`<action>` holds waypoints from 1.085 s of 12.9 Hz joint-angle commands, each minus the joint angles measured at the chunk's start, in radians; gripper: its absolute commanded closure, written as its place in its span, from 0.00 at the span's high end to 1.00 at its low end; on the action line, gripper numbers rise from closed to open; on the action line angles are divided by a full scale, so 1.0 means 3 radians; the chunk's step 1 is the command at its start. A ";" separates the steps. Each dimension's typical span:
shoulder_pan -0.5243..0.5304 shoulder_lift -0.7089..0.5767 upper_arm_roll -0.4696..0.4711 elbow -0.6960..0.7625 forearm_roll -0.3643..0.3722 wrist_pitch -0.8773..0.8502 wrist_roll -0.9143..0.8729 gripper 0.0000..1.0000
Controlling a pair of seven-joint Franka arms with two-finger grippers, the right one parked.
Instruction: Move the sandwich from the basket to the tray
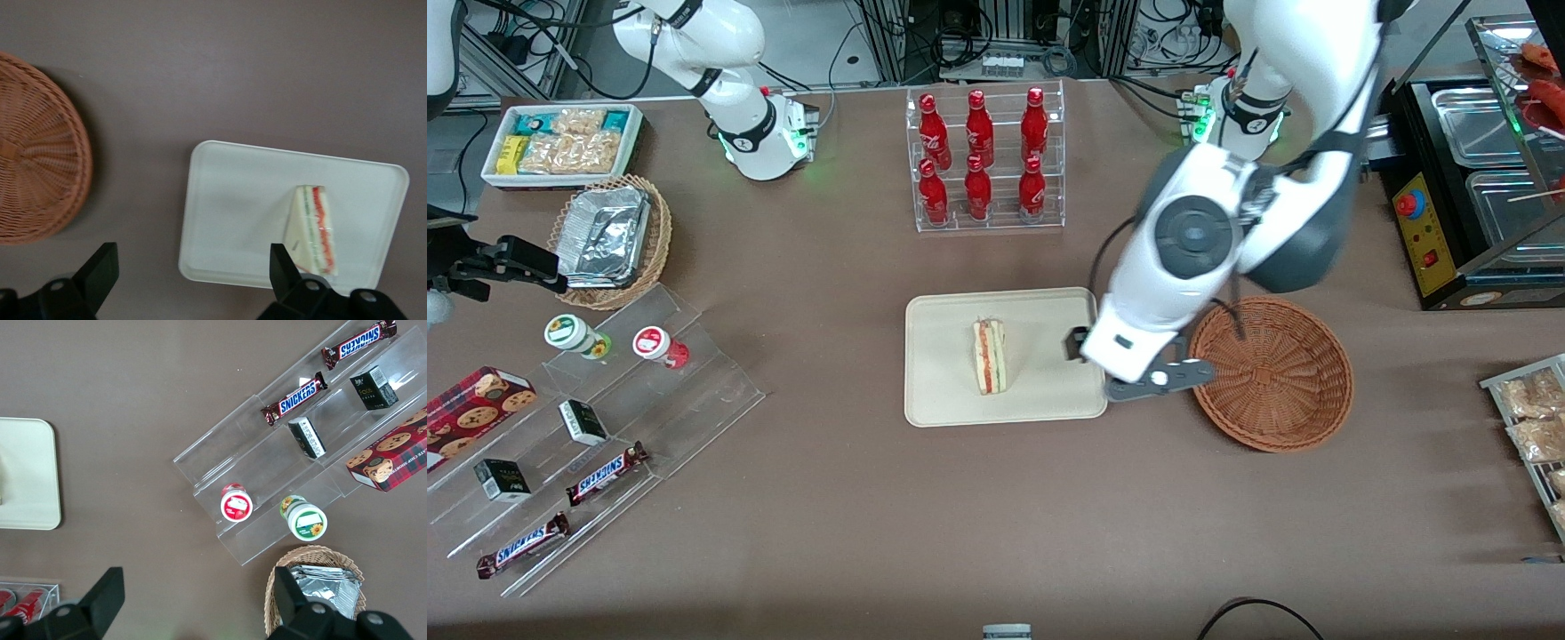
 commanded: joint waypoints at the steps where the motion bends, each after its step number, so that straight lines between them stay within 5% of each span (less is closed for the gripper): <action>1: 0.0273 -0.0455 -0.0023 -0.0528 -0.0057 -0.0030 0.0480 1.00; 7: 0.0892 -0.1043 -0.0018 -0.1051 -0.0052 -0.0254 0.1570 1.00; 14: 0.1511 -0.1453 -0.0212 -0.1026 -0.0036 -0.0878 0.1939 1.00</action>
